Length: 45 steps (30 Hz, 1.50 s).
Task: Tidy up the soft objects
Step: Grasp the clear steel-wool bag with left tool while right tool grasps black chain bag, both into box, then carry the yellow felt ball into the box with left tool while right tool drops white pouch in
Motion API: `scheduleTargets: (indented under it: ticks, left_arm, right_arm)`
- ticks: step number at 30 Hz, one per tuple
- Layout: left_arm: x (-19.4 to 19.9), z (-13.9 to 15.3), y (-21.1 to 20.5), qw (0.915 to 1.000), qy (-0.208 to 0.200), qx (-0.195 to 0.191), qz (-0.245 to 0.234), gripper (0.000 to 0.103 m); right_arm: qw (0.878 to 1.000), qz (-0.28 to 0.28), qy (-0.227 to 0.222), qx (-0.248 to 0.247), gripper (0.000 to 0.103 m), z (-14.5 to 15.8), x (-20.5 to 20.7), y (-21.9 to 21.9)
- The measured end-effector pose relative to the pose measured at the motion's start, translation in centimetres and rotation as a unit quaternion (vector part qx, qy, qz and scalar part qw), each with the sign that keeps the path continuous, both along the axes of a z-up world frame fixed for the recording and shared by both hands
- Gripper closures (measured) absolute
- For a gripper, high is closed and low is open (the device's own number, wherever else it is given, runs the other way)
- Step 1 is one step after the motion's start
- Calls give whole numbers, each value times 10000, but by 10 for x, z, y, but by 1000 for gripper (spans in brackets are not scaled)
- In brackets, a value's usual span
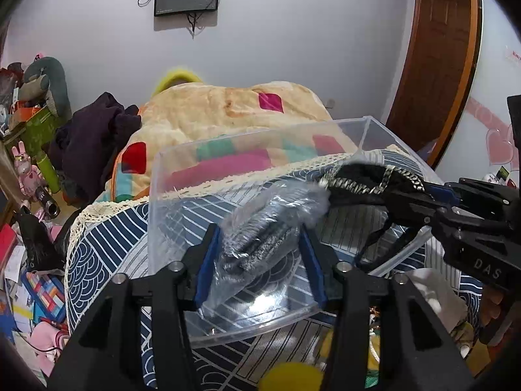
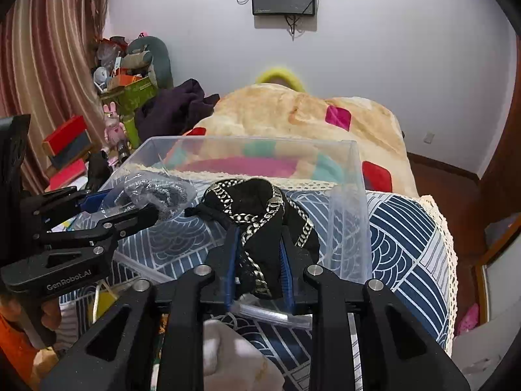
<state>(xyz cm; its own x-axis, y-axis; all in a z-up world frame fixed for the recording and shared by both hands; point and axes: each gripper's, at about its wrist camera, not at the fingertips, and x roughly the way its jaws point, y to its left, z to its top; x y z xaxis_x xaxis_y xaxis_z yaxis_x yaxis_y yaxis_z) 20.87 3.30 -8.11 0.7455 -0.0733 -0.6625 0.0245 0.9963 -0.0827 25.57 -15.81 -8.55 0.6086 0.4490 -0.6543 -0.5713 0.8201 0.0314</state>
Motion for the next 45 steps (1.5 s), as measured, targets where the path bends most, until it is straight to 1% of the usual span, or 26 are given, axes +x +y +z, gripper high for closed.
scheduleTargets:
  ticks: [1, 3, 5, 7, 10, 11, 12, 15, 18, 19, 20, 22, 24, 27, 30, 34, 37, 40, 44, 45]
  left_arm:
    - [-1, 1, 1, 10000, -16, -20, 15, 46]
    - [-4, 4, 1, 10000, -79, -52, 23, 37]
    - [-11, 11, 2, 9998, -186, -115, 1, 32]
    - [-17, 17, 3, 9995, -270, -134, -9, 32]
    - [-28, 29, 5, 9991, -420, -113, -2, 31]
    - [-32, 32, 5, 9988, -472, -106, 10, 28]
    - [-36, 36, 5, 9985, -528, -105, 25, 22]
    - [-53, 49, 6, 9970, -757, -164, 32, 12]
    - [-67, 58, 7, 9958, -902, -183, 26, 9]
    - [-71, 60, 7, 9955, -932, -184, 30, 8]
    - [-75, 61, 7, 9952, -963, -186, 42, 7]
    - [-84, 62, 7, 9945, -1024, -194, 60, 7]
    - [-92, 60, 8, 9946, -1021, -195, 31, 6]
    - [-104, 51, 9, 9954, -945, -178, 10, 6]
    - [-109, 38, 9, 9970, -768, -94, 28, 6]
    - [-111, 14, 4, 9988, -488, 27, 16, 6]
    - [-112, -7, 2, 9997, -262, -1, -8, 6]
    - [-106, -27, -2, 10000, 4, -84, -25, 6]
    - [-99, -44, -7, 9997, 165, -161, -63, 6]
    - [-98, -47, -8, 9997, 183, -176, -63, 8]
  right_arm:
    - [10000, 7, 3, 22, 76, 1, 1, -1]
    - [10000, 30, -15, 77, 70, 2, 0, -4]
    - [9999, 24, -117, 121, 66, 7, -2, -6]
    - [9996, 35, -224, 193, 64, 13, -7, -9]
    - [9984, -7, -457, 333, 57, 27, -16, -17]
    - [9978, -19, -534, 383, 54, 31, -19, -20]
    - [9972, -25, -616, 428, 53, 36, -23, -22]
    - [9946, -22, -870, 561, 53, 50, -38, -31]
    - [9926, -2, -1037, 627, 52, 58, -50, -36]
    - [9918, 5, -1093, 662, 49, 60, -56, -38]
    - [9911, 3, -1132, 695, 42, 60, -60, -40]
    - [9896, 2, -1198, 802, 36, 59, -68, -45]
    - [9900, 30, -1140, 833, 36, 54, -71, -48]
    - [9920, 5, -1010, 760, 36, 38, -75, -48]
    - [9944, -30, -838, 649, 36, 22, -75, -46]
    - [9974, -110, -449, 555, 36, -1, -73, -48]
    - [9987, -147, -206, 449, 36, -19, -69, -50]
    - [9989, -94, 64, 447, 36, -32, -63, -50]
    - [9985, -51, 322, 444, 36, -44, -56, -45]
    - [9983, -46, 400, 425, 36, -46, -55, -45]
